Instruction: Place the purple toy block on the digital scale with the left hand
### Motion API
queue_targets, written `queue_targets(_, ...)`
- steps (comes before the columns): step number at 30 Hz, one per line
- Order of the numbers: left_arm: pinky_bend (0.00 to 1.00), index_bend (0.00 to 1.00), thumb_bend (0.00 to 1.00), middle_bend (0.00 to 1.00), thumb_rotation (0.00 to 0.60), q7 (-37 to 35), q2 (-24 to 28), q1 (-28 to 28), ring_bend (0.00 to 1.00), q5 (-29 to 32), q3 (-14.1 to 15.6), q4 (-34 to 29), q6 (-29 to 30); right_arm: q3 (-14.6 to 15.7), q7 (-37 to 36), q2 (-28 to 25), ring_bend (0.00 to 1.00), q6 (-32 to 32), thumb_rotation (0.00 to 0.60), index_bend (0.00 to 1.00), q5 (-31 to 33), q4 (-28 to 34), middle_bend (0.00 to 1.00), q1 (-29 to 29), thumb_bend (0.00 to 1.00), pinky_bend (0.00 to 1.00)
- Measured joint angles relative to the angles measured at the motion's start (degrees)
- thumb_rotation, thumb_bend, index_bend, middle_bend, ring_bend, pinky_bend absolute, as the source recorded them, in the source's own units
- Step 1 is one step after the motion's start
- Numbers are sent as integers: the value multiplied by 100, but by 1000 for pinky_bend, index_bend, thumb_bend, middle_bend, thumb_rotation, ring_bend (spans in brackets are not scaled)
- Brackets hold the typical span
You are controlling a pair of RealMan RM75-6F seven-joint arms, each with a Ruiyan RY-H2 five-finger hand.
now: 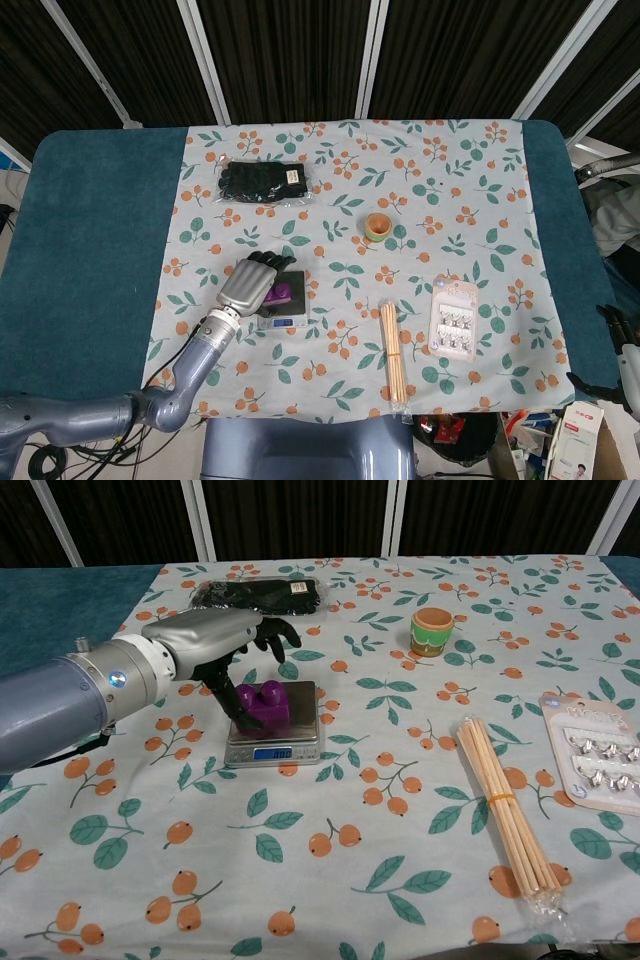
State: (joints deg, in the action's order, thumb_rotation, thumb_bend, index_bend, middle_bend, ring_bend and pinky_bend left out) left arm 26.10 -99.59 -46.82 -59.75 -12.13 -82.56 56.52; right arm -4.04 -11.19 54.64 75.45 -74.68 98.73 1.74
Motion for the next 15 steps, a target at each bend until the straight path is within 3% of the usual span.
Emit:
queue_targets(4,192,191,62,230,600,-137,154,87,152,-187,-46,-356,221,4,-14,-3,153,-11,600,0,-9,-14,23,3,92,192)
queue_targets(9,141,201,70,227,600,-54,654,341,128,-449,18,-1175,687,-1,-18,0,153,-6,600,0,4,-28,23,0,91,192)
queue_targets(15,93,199,70,215,600,179,1620,968,89,-843,411,-2405,1472,-8,28,16,153,45,600,0,-3,-18,23,-12,91,192)
